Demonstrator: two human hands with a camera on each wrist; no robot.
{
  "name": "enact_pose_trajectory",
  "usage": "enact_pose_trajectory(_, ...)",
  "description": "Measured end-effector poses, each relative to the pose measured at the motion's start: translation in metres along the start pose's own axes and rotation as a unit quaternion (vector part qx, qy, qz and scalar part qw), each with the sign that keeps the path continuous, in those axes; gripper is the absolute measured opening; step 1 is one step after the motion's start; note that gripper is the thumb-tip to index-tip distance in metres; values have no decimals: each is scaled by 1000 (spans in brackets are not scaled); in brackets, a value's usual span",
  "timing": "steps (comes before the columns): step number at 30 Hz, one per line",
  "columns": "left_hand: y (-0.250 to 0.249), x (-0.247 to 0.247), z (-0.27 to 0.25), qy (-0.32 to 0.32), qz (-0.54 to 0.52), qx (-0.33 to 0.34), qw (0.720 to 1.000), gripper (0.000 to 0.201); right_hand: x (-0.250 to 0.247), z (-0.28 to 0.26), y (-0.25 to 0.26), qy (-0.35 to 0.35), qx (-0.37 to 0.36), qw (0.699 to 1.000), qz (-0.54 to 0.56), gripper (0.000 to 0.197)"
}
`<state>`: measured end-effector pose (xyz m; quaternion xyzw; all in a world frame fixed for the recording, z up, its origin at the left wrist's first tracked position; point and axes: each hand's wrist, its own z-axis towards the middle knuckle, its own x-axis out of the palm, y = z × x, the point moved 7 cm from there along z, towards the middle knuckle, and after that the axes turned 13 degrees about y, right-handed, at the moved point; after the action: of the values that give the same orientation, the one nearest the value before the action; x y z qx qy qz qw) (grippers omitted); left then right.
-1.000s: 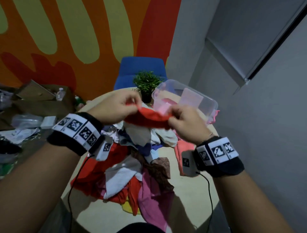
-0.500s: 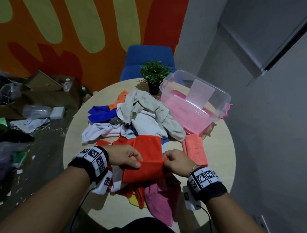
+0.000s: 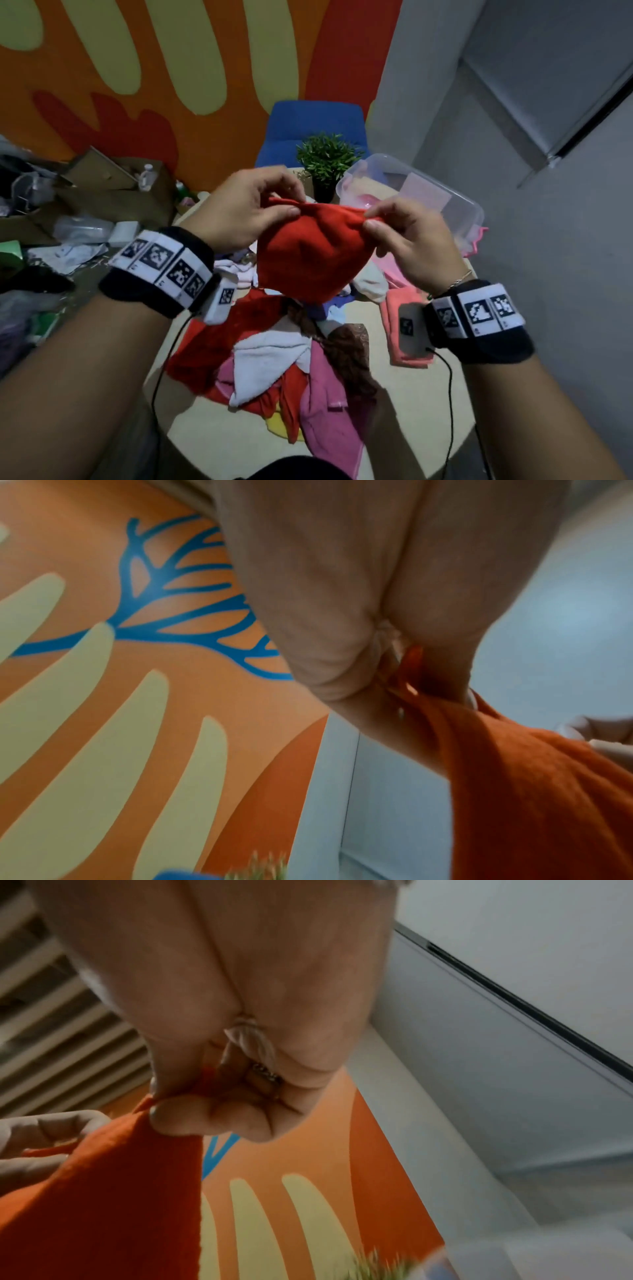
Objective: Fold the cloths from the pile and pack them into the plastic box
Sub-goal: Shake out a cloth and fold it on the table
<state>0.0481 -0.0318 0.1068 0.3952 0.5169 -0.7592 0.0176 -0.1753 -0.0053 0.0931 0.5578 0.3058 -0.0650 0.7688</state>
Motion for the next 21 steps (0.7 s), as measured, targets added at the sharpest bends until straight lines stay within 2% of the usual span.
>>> enact_pose_trajectory(4,-29,-25,15,27,23,12,999,27,-33,13,36,-36,-47,994,-91,5)
enact_pose_trajectory(7,-41,-31,21,44,28,13,999,37,-47,22,54,-49,-72,983,-160,6)
enact_pose_trajectory(11,-46,-34,27,58,81,-4,995,27,-51,28,67,-38,-89,968,-233,24)
enact_pose_trajectory(13,-44,-36,26,48,85,-23,995,18,-51,29,66,-29,-78,963,-256,25)
enact_pose_trajectory(16,-43,-39,23,13,104,-45,993,9,-51,29,59,-14,-56,957,-284,14)
enact_pose_trajectory(21,-50,-43,20,-41,142,-45,988,11,-53,29,49,-35,-17,962,-271,12)
